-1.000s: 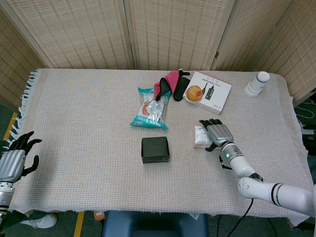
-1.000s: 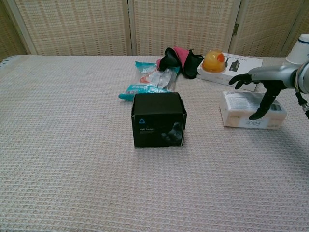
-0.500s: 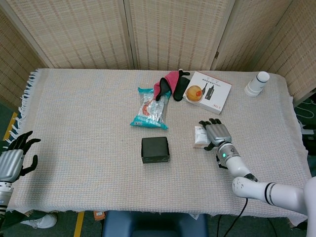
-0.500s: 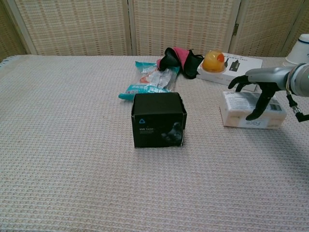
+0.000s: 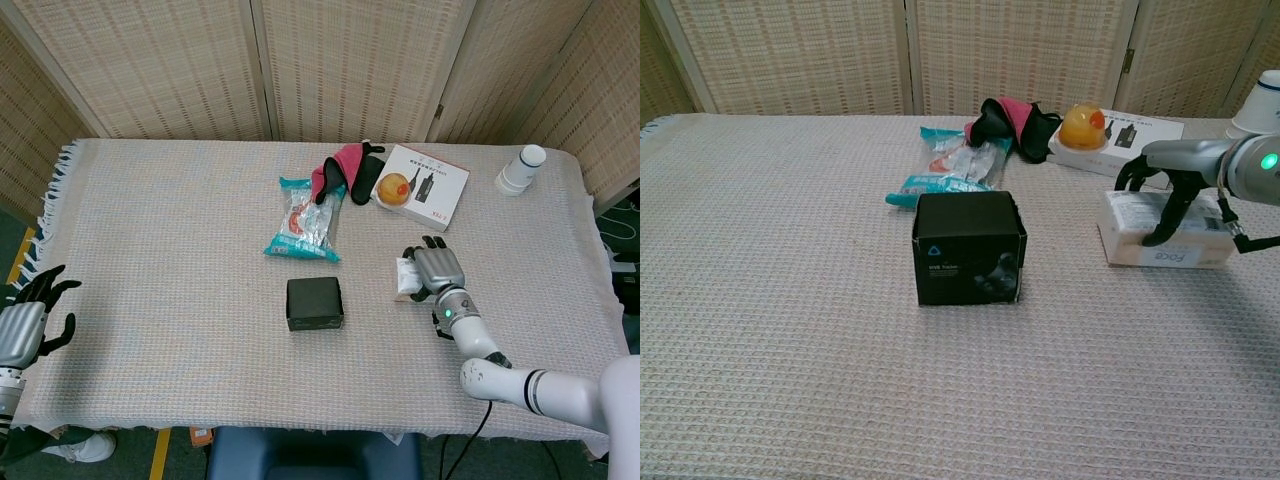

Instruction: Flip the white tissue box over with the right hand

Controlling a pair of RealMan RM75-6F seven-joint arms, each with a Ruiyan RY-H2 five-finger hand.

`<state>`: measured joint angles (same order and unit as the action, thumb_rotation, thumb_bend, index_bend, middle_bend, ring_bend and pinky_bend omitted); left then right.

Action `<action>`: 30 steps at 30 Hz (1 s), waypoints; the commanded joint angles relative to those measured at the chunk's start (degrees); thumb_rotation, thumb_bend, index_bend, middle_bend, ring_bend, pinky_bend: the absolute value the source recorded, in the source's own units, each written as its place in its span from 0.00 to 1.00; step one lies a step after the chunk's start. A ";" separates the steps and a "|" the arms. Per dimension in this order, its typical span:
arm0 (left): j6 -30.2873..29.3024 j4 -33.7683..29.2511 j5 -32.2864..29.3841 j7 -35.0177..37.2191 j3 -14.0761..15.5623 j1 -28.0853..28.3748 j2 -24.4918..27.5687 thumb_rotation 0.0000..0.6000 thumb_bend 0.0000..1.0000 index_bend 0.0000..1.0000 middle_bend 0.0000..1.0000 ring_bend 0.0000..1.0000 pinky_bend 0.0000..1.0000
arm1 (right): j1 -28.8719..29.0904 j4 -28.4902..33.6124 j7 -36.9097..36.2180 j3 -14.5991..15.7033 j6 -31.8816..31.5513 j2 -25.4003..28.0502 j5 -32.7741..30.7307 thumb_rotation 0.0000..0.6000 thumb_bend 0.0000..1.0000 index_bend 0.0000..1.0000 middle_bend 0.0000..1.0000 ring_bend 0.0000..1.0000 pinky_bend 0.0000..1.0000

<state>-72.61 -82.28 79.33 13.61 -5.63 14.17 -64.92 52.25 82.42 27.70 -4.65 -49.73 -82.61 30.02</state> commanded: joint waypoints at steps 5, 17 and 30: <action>-0.08 -0.16 0.15 -0.47 0.10 0.00 -0.03 1.00 0.56 0.22 0.00 0.00 0.12 | -1.13 0.19 -0.71 -0.64 -0.84 0.14 1.49 1.00 0.15 0.37 0.33 0.13 0.00; -0.55 -0.36 -0.06 -1.16 -0.03 -0.16 -0.03 1.00 0.56 0.22 0.00 0.00 0.12 | -16.45 -4.25 -61.86 -11.38 -3.22 1.83 40.86 1.00 0.16 0.39 0.35 0.16 0.00; 0.38 -0.05 -1.03 -2.21 -0.16 0.14 -0.59 1.00 0.55 0.22 0.00 0.00 0.12 | -19.03 -36.00 -100.20 -5.50 -16.49 -12.95 56.98 1.00 0.24 0.42 0.37 0.18 0.00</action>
<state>-72.27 -82.36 78.35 11.44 -5.77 14.29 -65.47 35.83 58.47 -63.01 -11.90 -60.97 -88.44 80.18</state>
